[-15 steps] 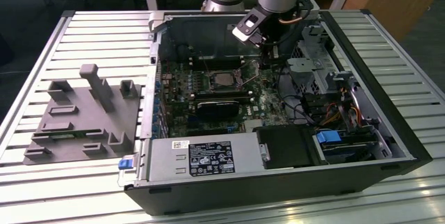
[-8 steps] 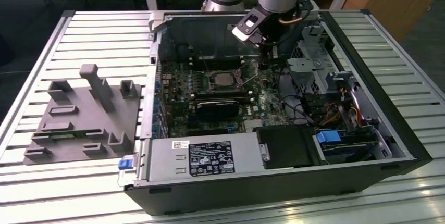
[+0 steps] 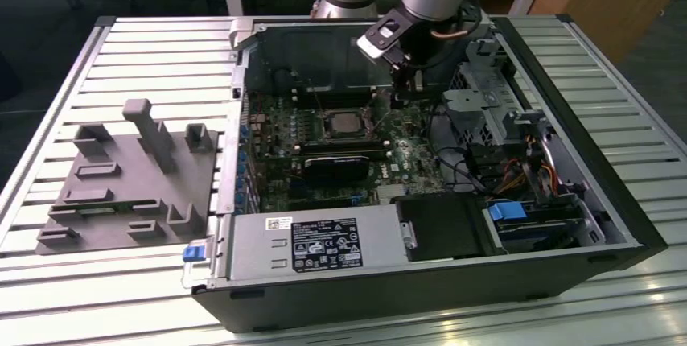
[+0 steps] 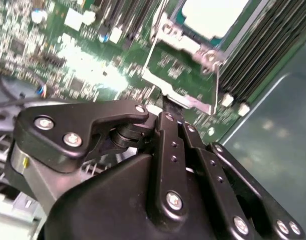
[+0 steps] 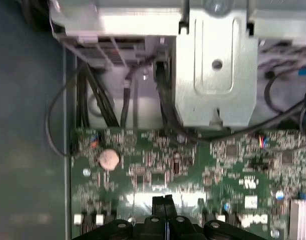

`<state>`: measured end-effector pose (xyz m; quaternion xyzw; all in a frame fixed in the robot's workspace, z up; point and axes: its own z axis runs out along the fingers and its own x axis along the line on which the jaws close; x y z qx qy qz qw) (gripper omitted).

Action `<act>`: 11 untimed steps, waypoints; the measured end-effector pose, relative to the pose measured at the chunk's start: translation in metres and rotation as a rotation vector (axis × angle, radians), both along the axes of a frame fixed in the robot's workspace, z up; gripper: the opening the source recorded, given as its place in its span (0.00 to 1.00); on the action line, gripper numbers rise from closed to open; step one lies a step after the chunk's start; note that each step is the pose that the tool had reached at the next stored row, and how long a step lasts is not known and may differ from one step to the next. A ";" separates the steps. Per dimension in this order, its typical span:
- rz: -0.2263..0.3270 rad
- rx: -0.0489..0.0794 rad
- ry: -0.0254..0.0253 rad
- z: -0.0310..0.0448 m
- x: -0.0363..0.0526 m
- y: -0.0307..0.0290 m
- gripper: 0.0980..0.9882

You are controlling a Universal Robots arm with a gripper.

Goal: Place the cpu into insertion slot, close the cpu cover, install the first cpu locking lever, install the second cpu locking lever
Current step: 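Close the cpu cover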

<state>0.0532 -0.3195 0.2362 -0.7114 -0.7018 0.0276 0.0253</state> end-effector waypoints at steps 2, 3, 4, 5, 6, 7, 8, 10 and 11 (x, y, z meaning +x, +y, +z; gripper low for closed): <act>0.000 0.000 0.0266 -0.0002 0.0002 0.0000 0.00; 0.000 0.000 0.0310 -0.0002 0.0002 0.0000 0.00; 0.000 0.000 0.0319 -0.0002 0.0002 0.0000 0.00; 0.000 0.000 0.0327 -0.0002 0.0003 0.0000 0.00; 0.000 0.000 0.0332 -0.0002 0.0003 0.0000 0.00; 0.000 0.000 0.0332 -0.0003 0.0001 0.0000 0.00; 0.000 0.000 0.0329 -0.0003 -0.0003 0.0000 0.00; 0.001 0.002 0.0307 -0.0003 -0.0020 0.0000 0.00; 0.001 0.004 0.0294 -0.0004 -0.0033 0.0000 0.00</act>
